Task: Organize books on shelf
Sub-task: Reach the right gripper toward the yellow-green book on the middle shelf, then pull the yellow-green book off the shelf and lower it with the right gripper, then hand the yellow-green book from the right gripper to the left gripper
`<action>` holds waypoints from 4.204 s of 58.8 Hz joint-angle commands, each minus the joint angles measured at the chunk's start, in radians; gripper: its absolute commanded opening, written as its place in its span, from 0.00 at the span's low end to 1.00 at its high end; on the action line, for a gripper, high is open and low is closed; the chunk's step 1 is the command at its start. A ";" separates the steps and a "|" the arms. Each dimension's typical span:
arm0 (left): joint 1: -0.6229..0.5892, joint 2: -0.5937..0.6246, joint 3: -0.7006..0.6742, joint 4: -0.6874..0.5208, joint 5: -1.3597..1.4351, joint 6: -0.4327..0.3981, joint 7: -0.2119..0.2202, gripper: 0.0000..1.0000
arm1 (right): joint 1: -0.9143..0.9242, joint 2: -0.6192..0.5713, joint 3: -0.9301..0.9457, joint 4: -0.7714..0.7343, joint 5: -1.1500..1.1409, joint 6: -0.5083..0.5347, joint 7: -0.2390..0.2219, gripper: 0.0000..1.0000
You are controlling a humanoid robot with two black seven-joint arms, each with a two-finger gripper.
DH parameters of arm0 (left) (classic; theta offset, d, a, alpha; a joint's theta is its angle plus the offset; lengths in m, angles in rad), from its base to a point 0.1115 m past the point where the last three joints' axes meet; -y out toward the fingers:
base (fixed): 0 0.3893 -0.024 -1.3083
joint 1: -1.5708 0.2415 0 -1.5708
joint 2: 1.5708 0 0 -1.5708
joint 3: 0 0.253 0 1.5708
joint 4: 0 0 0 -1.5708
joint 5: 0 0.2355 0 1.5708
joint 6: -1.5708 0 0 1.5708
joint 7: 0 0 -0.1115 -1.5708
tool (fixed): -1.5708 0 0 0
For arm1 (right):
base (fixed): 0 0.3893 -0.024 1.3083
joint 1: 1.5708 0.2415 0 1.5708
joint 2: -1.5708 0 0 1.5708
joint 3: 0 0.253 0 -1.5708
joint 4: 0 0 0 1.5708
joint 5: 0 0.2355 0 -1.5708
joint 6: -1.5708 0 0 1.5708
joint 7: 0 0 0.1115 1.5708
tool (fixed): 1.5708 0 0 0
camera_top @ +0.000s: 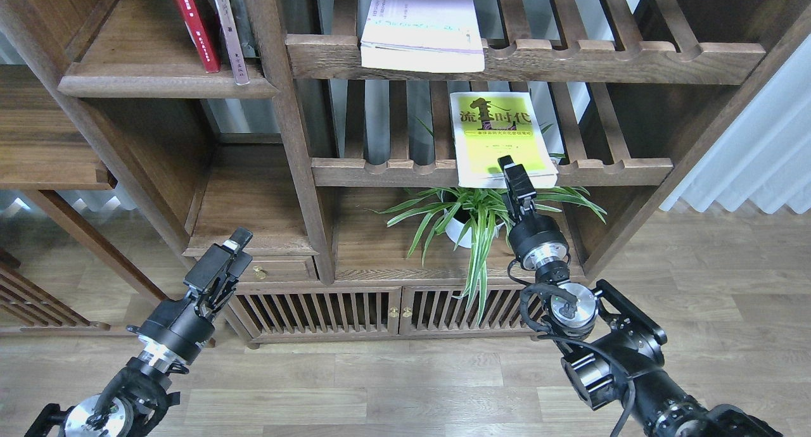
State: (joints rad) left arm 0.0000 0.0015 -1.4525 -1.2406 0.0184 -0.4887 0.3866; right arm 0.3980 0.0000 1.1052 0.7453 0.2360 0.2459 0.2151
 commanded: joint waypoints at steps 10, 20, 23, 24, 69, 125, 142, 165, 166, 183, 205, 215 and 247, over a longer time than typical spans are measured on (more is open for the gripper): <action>0.000 0.002 0.000 0.001 0.000 0.000 0.000 0.85 | 0.021 0.000 0.001 -0.006 0.000 -0.034 0.000 0.97; 0.000 0.002 -0.003 0.001 0.000 0.000 0.000 0.86 | 0.035 0.000 0.001 -0.006 0.000 -0.039 0.001 0.93; 0.002 0.002 -0.003 0.001 0.000 0.000 -0.002 0.86 | 0.036 0.000 0.001 -0.007 0.000 -0.039 0.001 0.93; 0.003 0.002 -0.003 0.001 0.000 0.000 -0.002 0.86 | 0.036 0.000 0.001 -0.007 0.000 -0.040 0.000 0.93; 0.006 0.003 -0.008 0.001 0.000 0.000 -0.002 0.87 | 0.036 0.000 -0.001 -0.003 0.000 -0.037 0.000 0.60; 0.006 0.002 -0.017 0.003 -0.003 0.000 -0.003 0.88 | -0.111 0.000 -0.051 0.239 -0.001 0.139 -0.017 0.04; 0.006 0.002 -0.008 0.006 -0.003 0.000 -0.005 0.88 | -0.266 0.000 -0.050 0.448 -0.003 0.141 -0.022 0.04; 0.008 0.002 0.035 0.004 -0.045 0.000 -0.003 0.89 | -0.504 0.000 -0.039 0.606 -0.038 0.184 -0.037 0.04; 0.008 0.002 0.037 0.004 -0.045 0.000 -0.003 0.89 | -0.508 0.000 -0.039 0.608 -0.040 0.184 -0.039 0.04; 0.012 0.009 0.106 -0.029 -0.146 0.000 -0.002 0.89 | -0.622 0.000 -0.054 0.634 -0.083 0.243 -0.077 0.05; 0.075 0.078 0.228 -0.054 -0.244 0.000 -0.003 0.89 | -0.746 0.000 -0.068 0.661 -0.139 0.243 -0.128 0.05; 0.095 0.207 0.297 -0.056 -0.391 0.000 -0.003 0.89 | -0.768 -0.017 -0.114 0.661 -0.141 0.243 -0.183 0.05; 0.021 0.416 0.523 -0.077 -0.600 0.000 -0.003 0.88 | -0.703 -0.018 -0.249 0.654 -0.142 0.243 -0.264 0.05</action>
State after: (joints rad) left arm 0.0384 0.4056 -0.9825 -1.3146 -0.5799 -0.4887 0.3848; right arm -0.3150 -0.0221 0.8816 1.4005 0.0936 0.4887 -0.0385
